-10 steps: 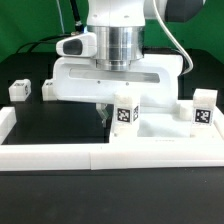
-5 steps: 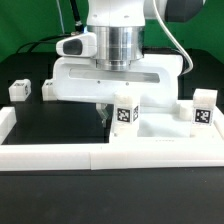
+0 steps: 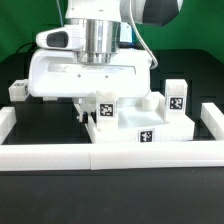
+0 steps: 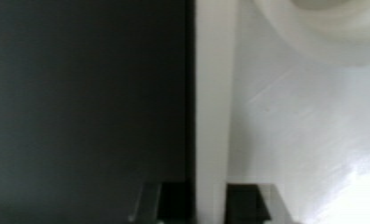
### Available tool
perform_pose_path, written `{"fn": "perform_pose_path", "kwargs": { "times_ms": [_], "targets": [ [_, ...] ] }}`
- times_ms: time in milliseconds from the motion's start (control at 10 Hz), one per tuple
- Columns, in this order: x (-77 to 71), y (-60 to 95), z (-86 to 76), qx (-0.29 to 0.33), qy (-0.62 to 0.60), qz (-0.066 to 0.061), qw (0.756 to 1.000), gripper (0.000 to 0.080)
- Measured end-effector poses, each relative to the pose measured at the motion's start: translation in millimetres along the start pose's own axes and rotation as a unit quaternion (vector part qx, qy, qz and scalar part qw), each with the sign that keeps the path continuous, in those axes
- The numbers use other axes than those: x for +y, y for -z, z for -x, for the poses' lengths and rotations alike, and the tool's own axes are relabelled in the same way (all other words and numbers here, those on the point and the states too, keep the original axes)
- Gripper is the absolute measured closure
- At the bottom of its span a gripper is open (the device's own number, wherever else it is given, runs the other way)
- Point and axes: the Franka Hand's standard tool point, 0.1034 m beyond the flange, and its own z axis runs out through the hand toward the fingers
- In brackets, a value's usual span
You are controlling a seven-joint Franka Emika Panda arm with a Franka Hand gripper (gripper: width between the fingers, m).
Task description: Assemble square table
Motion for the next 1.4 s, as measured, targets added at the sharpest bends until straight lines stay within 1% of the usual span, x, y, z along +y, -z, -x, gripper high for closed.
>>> {"fn": "perform_pose_path", "kwargs": {
  "times_ms": [100, 200, 300, 400, 500, 800, 900, 1000, 1100, 1300, 1400],
  "targets": [
    [0.7, 0.2, -0.4, 0.001, 0.024, 0.001, 1.0, 0.0727],
    [-2.4, 1.3, -5.5, 0.001, 0.056, 0.002, 0.998, 0.0727],
    [-13.7, 6.3, -25.6, 0.006, 0.144, 0.003, 0.99, 0.0726],
    [-17.2, 9.1, -34.8, 0.017, 0.187, 0.01, 0.982, 0.0726],
    [-20.5, 11.4, -41.5, 0.03, 0.255, 0.024, 0.966, 0.0726],
    [-16.0, 11.5, -41.1, 0.028, 0.317, 0.028, 0.948, 0.0725],
    [-12.2, 10.4, -40.2, 0.025, 0.385, 0.033, 0.922, 0.0725],
    [-11.6, 11.1, -44.7, 0.025, 0.472, 0.04, 0.881, 0.0722],
    [-18.5, 13.5, -55.1, 0.044, 0.528, 0.058, 0.846, 0.0721],
    [-16.8, 13.2, -54.2, 0.041, 0.558, 0.06, 0.827, 0.0719],
    [-20.7, 13.5, -56.0, 0.039, 0.595, 0.063, 0.8, 0.0719]
  ]
}}
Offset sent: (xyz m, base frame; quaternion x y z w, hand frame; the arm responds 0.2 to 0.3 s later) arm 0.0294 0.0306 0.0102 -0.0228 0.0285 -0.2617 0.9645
